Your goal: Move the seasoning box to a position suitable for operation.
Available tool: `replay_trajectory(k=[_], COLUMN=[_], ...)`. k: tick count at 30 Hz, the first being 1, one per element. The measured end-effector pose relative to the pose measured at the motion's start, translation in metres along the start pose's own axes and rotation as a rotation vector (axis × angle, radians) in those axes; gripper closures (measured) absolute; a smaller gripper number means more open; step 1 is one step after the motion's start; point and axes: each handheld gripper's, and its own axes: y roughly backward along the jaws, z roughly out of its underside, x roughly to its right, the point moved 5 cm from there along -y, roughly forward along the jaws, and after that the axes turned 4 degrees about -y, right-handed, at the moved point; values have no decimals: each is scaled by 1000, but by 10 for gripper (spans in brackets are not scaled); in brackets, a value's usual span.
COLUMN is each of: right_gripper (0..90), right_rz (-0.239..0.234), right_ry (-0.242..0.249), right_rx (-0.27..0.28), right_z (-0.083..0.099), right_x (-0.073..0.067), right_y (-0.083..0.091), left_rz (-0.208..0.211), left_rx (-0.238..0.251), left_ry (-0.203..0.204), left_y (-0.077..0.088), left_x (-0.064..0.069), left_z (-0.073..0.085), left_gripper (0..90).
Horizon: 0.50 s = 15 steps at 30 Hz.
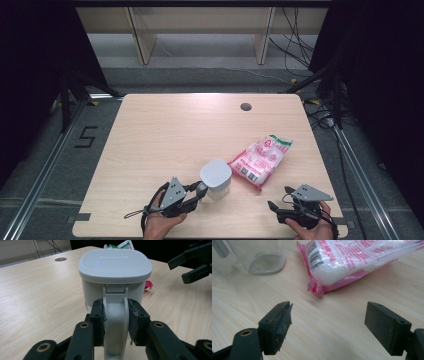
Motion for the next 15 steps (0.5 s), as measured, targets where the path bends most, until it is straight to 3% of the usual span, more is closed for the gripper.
replay_trajectory(k=[3,4,6,7,9,15], right_gripper=[219,219,220,220,219,220], right_rz=[-4,0,-3,1,3,-17], right_ry=[3,23,22,21,20,13], right_rx=[-2,-9,-9,-12,-11,-18], right_z=[0,1,1,1,1,1], right_x=[1,2,1,1,1,1], right_y=[-1,-1,-1,0,-1,-1], left_rz=[-23,-20,-45,-40,-47,-58], left_rx=[-15,-1,-20,-8,-10,-21], left_ry=[-22,-1,-25,-25,-1,-2], left_y=[-1,-3,-2,-4,-4,-6], left_x=[-3,-2,-7,-8,-10,-16], left_z=[0,-1,-1,-1,-1,-2], left_gripper=[681,682,682,682,682,682])
